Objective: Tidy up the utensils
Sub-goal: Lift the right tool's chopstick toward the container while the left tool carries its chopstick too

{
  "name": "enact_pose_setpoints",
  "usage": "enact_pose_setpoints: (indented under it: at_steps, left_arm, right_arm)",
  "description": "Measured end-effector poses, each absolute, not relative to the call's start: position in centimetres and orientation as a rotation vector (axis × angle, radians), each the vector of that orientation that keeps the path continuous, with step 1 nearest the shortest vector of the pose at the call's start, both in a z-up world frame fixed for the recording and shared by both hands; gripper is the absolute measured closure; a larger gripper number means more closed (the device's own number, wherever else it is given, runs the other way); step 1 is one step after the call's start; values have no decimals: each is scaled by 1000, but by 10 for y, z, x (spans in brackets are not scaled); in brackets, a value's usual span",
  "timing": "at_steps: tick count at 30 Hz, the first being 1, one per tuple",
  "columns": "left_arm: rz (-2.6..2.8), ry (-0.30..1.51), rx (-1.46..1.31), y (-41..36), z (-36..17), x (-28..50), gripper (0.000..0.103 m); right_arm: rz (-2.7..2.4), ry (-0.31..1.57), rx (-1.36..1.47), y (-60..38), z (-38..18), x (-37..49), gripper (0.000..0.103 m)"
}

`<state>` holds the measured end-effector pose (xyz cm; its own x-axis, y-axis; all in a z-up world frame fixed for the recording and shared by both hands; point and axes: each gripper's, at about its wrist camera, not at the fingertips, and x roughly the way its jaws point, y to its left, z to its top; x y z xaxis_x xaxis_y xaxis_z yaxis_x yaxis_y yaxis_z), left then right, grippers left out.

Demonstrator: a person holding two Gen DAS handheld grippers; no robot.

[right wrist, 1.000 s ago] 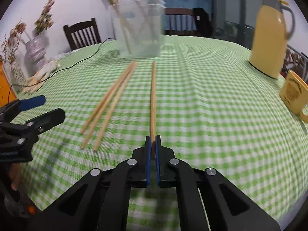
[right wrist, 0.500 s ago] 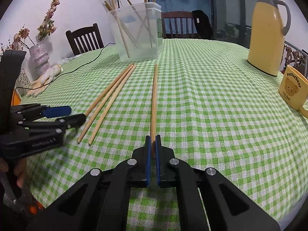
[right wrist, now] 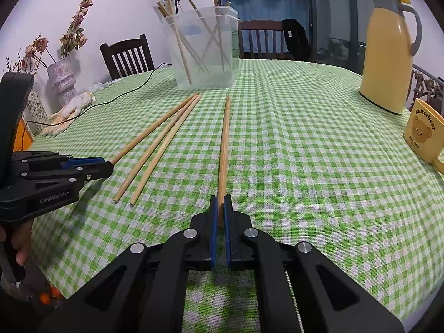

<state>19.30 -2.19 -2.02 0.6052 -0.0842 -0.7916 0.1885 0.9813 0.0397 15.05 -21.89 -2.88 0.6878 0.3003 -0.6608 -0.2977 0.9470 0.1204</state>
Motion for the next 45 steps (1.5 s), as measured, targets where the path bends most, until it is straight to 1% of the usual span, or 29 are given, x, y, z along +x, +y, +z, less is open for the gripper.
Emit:
enact_pose_setpoints:
  at_steps: [2,6,12,23,32,38,45]
  left_arm:
    - [-151,917,112,-19,-19,194,101]
    - [-187,935,11,-6,-11,193,101]
    - [-177,838,8,2,18,171,102]
    - [-208,647,7,20,101,134,102]
    - [-260,571,59,32,166,140,102]
    - [-319,593,51,34,184,158,102]
    - [-338,598,69,29,192,176,102]
  right_arm:
    - [343,727,1,-217,-24,147,98]
    - [347,676,-21,-214,-11,139,99]
    - [341,616,-36,-211,7,132,99]
    - [329,470,-79,-212,51,114,99]
    - [368,414,-123,-216,102,117,99]
    - [387,412,-140,-217,127,133,99]
    - [406,436,-145,-215,139,157,99]
